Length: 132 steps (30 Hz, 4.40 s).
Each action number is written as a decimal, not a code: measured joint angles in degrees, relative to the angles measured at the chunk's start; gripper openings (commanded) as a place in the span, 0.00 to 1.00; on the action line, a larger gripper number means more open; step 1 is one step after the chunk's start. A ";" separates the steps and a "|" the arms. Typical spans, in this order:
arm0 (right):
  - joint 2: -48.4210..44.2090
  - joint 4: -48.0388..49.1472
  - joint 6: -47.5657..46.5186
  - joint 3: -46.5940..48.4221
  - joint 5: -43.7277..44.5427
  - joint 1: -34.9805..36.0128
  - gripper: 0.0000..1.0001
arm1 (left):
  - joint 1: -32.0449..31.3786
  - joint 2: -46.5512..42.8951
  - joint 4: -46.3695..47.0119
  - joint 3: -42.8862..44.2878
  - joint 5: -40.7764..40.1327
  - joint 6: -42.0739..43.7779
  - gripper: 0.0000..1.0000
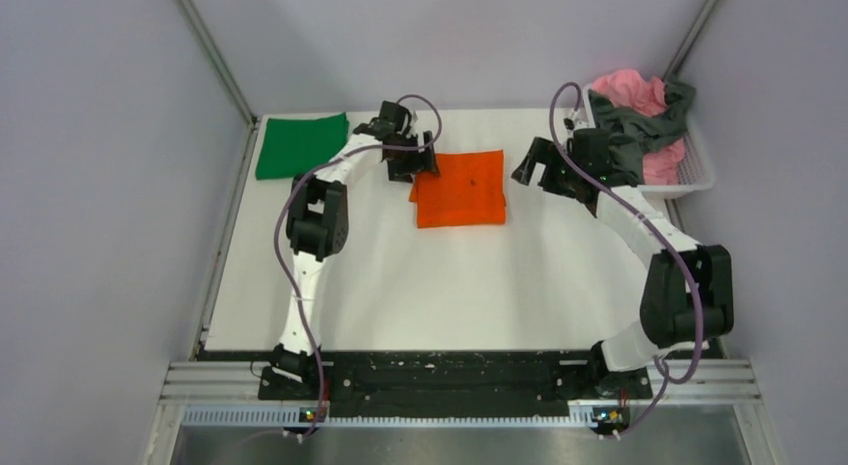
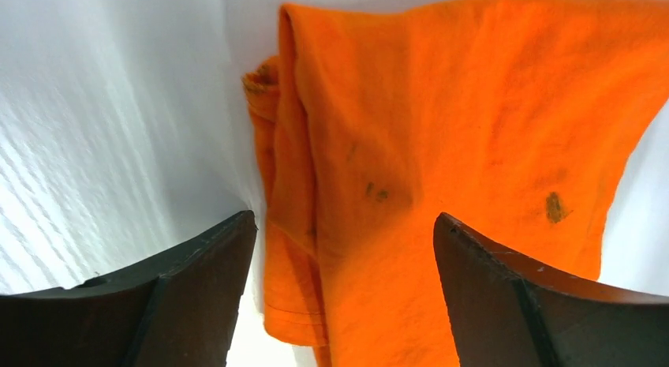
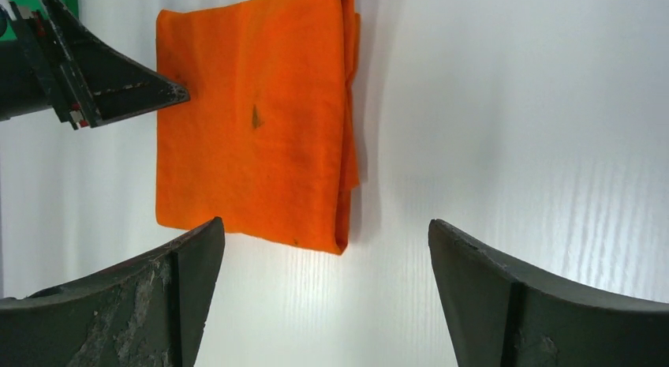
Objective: Fold and stack the t-shirts
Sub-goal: Put the neatly folded tshirt into the corner of the board with the left arm, then reset both arms
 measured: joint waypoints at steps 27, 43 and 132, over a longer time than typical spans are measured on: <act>-26.47 -10.71 -5.64 -11.91 11.91 0.00 0.99 | -8.87 -0.07 -6.95 2.75 -45.03 6.45 0.00; -25.83 -10.69 -6.75 -11.91 13.03 0.00 0.99 | 1.33 -8.55 5.16 1.64 -61.48 39.36 0.00; -18.23 -12.55 -6.03 -10.16 16.26 0.00 0.99 | 12.07 -12.35 15.76 -3.58 -58.42 27.91 0.99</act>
